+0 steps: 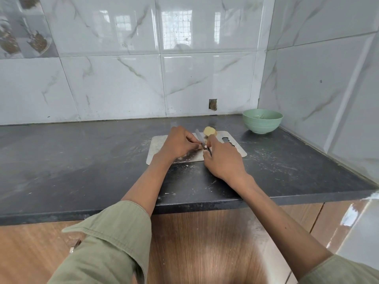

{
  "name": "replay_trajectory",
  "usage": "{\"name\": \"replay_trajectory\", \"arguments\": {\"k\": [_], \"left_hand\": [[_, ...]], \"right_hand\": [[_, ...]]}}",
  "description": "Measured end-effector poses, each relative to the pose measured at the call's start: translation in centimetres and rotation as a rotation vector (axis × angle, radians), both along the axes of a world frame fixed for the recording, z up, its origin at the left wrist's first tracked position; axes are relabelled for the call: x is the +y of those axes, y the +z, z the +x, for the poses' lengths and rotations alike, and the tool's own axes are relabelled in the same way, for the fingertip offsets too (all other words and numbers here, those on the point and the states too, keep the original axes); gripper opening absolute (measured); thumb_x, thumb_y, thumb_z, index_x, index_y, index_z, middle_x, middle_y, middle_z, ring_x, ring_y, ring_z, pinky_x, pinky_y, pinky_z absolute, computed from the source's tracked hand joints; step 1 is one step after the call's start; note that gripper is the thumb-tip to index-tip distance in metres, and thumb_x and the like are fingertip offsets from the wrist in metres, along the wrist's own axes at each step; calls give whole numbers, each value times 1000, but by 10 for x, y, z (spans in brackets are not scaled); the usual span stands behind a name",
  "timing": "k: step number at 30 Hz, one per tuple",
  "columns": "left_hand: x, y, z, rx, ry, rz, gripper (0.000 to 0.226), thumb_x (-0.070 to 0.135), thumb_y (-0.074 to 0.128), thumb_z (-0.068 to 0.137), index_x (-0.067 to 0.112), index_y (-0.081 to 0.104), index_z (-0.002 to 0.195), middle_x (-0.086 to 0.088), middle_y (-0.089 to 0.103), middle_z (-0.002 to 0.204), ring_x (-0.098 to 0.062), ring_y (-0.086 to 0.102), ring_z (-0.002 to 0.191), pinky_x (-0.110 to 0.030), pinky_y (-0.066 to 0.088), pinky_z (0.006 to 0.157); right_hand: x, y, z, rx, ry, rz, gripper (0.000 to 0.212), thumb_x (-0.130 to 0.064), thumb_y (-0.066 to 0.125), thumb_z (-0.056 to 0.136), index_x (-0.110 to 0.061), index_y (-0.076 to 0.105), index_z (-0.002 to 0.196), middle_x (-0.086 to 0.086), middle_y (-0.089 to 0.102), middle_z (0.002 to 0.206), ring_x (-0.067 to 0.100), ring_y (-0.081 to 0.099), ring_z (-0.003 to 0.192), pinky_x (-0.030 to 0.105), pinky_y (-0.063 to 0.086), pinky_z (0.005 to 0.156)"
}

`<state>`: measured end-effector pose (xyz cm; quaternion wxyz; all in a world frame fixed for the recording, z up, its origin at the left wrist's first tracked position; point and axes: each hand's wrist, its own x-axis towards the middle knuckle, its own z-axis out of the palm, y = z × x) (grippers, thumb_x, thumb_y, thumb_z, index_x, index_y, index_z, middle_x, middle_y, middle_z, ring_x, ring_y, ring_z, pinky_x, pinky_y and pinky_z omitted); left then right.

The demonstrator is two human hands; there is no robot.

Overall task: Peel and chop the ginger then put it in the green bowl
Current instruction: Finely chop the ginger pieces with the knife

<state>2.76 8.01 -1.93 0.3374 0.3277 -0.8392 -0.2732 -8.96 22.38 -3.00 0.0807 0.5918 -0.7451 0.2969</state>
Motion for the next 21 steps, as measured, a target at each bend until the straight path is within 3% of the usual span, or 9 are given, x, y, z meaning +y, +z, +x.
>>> {"name": "replay_trajectory", "arguments": {"k": [5,10,21], "left_hand": [[-1,-1,-1,1,5,7,9,16,90,78,20,85,84,2,78,72,-33,75,76,-49,62,73],[-1,0,-2,-1,22,-7,8,15,90,77,17,85,83,1,78,72,-23,76,74,-46,62,74],[0,-1,-2,-5,30,-27,7,14,89,78,16,85,82,2,78,72,-21,76,72,-46,62,72]], "right_hand": [[-2,2,-2,-15,11,33,16,-29,50,96,-21,53,110,8,55,95,37,57,94,43,48,78],[-7,7,2,-4,-6,44,17,-22,54,92,-20,56,109,-3,37,78,34,54,96,40,44,76],[-10,9,4,-32,-17,70,16,-25,55,93,-19,53,108,4,48,90,34,55,107,37,37,74]]}}
